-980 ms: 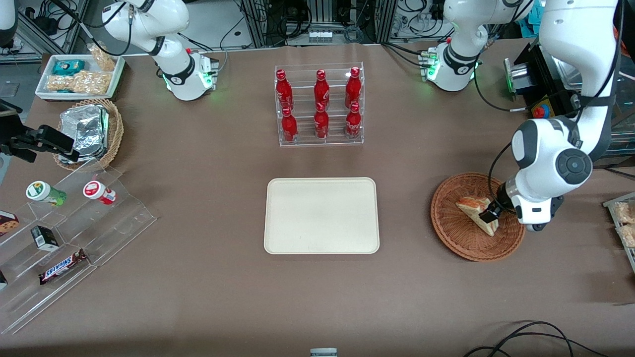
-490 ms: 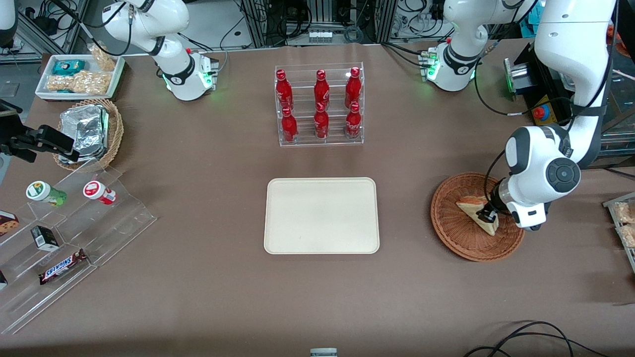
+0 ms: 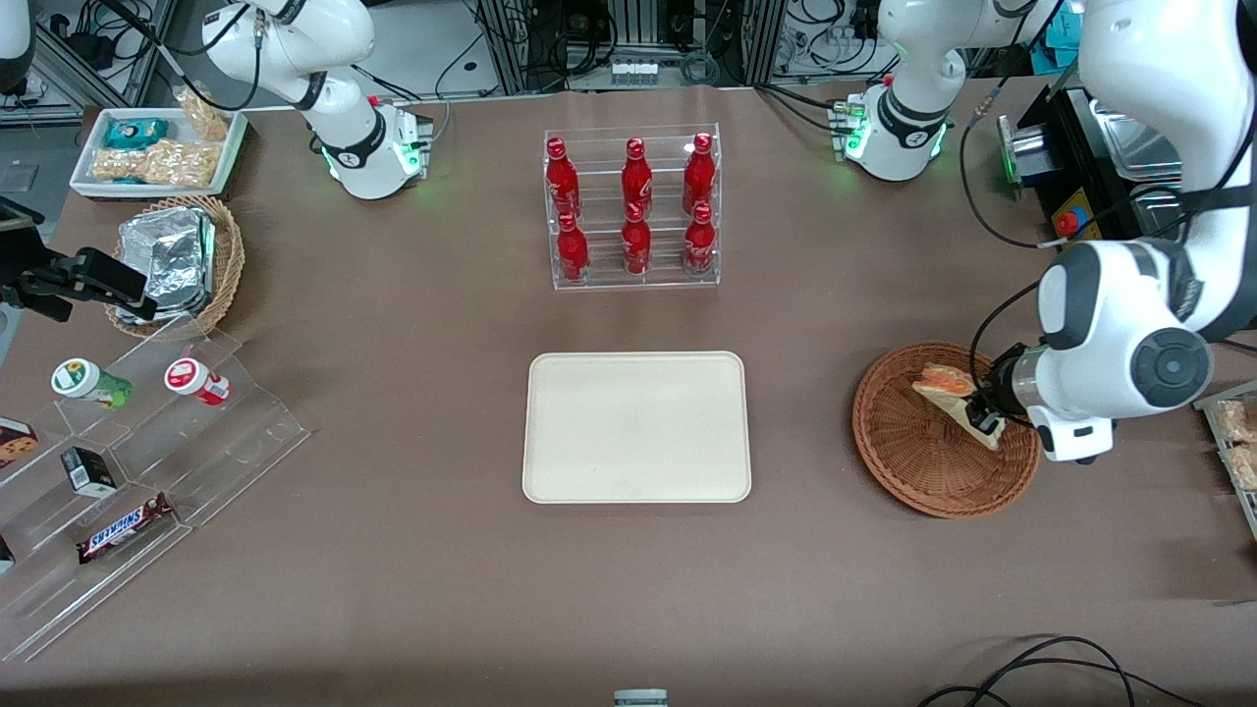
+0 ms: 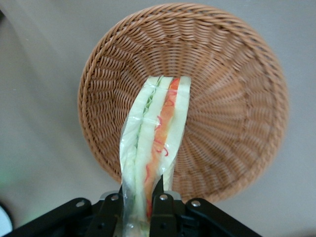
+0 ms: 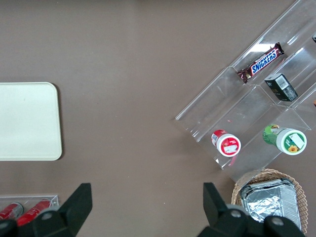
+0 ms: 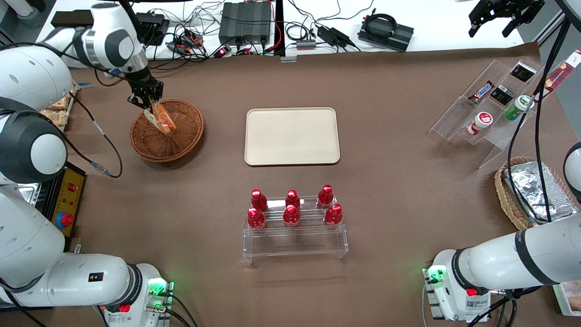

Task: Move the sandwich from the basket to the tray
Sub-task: 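Carry the sandwich with the left gripper over the cream tray, then lower the sandwich onto the tray and open the left gripper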

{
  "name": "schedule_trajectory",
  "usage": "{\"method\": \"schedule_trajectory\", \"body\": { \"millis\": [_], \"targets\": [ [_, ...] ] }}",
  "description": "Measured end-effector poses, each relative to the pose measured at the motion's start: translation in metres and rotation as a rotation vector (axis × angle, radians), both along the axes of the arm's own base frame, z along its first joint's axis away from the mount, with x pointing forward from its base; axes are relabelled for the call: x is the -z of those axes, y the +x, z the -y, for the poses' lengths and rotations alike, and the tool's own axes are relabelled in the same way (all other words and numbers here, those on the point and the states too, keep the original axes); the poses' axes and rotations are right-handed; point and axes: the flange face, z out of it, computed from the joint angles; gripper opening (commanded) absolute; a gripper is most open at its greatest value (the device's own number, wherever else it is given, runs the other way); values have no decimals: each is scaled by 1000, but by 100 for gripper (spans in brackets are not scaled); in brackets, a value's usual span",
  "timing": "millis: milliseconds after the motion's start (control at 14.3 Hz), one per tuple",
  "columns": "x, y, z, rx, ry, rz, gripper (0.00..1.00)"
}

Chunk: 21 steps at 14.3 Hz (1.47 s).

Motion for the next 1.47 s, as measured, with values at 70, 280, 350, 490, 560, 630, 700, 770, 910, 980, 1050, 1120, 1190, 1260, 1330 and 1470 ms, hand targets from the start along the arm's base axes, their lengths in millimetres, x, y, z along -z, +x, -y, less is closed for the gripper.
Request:
{"method": "schedule_trajectory", "body": {
  "millis": [70,280,350,490,560,630,700,770,910,980,1050,1120,1190,1260,1330,1470],
  "targets": [
    [-11,2,19,30,-2,10,8],
    [3,-5,110,206,-18,37,9],
    [15,-9,145,279,-30,59,10],
    [34,-18,199,378,-48,95,10],
    [38,-21,222,418,-58,114,10],
    [40,-24,243,457,-67,128,9],
    [41,-27,265,493,-75,139,8],
    [43,-31,287,526,-82,146,8],
    [48,-41,331,595,-97,161,8],
    [53,-46,351,633,-105,166,8],
    [59,-52,370,668,-114,174,8],
    [66,-58,386,695,-123,187,8],
    [74,-63,401,719,-133,204,8],
    [83,-68,413,737,-142,218,8],
    [90,-72,422,747,-149,230,8],
    [105,-77,432,761,-159,247,9]
  ]
}}
